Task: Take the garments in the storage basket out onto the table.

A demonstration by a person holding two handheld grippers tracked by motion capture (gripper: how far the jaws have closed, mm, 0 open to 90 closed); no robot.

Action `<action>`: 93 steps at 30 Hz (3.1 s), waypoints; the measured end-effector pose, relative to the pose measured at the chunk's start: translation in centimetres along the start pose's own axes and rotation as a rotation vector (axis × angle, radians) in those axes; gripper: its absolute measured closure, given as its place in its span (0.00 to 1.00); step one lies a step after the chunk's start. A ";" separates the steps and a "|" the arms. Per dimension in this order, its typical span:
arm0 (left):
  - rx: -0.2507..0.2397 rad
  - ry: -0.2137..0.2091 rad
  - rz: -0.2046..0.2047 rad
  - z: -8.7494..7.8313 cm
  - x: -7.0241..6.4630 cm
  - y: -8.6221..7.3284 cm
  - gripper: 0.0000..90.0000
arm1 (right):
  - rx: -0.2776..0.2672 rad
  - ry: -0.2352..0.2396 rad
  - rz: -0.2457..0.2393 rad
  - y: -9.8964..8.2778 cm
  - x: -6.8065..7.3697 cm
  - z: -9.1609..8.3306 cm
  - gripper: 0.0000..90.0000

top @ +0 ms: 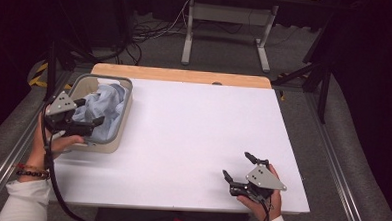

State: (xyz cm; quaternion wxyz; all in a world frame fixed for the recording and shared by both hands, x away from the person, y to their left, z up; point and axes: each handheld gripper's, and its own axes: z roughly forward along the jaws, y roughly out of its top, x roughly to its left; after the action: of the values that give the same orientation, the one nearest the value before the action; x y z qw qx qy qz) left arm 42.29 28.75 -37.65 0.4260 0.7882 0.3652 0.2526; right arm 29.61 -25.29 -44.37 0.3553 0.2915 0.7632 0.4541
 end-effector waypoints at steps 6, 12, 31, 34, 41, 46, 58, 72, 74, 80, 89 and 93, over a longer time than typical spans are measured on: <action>0.161 0.044 -0.030 1.9 0.8 0.5 0.26 | 0.013 0.006 -0.004 -0.2 0.0 0.1 0.13; 0.230 0.054 0.013 2.8 0.6 1.0 0.45 | 0.019 0.000 0.005 -0.3 -0.2 0.2 0.14; 0.211 0.032 0.042 3.1 0.2 1.2 0.95 | 0.019 -0.014 -0.007 -0.2 -0.4 -0.2 0.15; 0.199 0.046 0.041 2.9 0.3 1.2 0.95 | 0.015 -0.014 -0.004 -0.2 -0.4 -0.2 0.15; 0.083 0.058 -0.008 1.5 0.7 1.1 0.96 | 0.004 -0.022 -0.001 -0.2 -0.7 -0.6 0.15; 0.002 0.083 -0.033 0.8 0.8 1.2 0.96 | -0.002 -0.027 0.003 -0.2 -0.9 -0.6 0.15; -0.216 0.088 -0.078 -2.1 0.9 3.9 0.96 | -0.009 -0.022 0.039 -0.2 -1.2 -0.5 0.15; -0.270 0.095 -0.054 -4.2 0.5 7.7 0.96 | -0.013 -0.025 0.046 -0.2 -1.4 -0.6 0.15; -0.284 0.095 -0.054 -4.4 0.4 8.2 0.96 | -0.012 -0.025 0.044 -0.2 -1.4 -0.5 0.15; -0.305 0.093 -0.037 -5.3 0.0 9.7 0.96 | -0.014 -0.025 0.049 -0.2 -1.4 -0.5 0.15; -0.338 0.088 -0.014 -6.6 -0.6 12.0 0.96 | -0.012 -0.024 0.051 -0.2 -1.4 -0.5 0.15; -0.355 0.060 -0.002 -6.8 -1.4 13.5 0.96 | -0.013 -0.023 0.055 -0.2 -1.5 -0.5 0.15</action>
State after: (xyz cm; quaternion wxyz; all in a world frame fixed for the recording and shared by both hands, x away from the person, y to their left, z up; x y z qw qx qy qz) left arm 41.49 25.91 -22.79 0.5475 0.6926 0.3281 0.3360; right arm 29.99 -26.78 -44.00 0.3533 0.3155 0.7478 0.4651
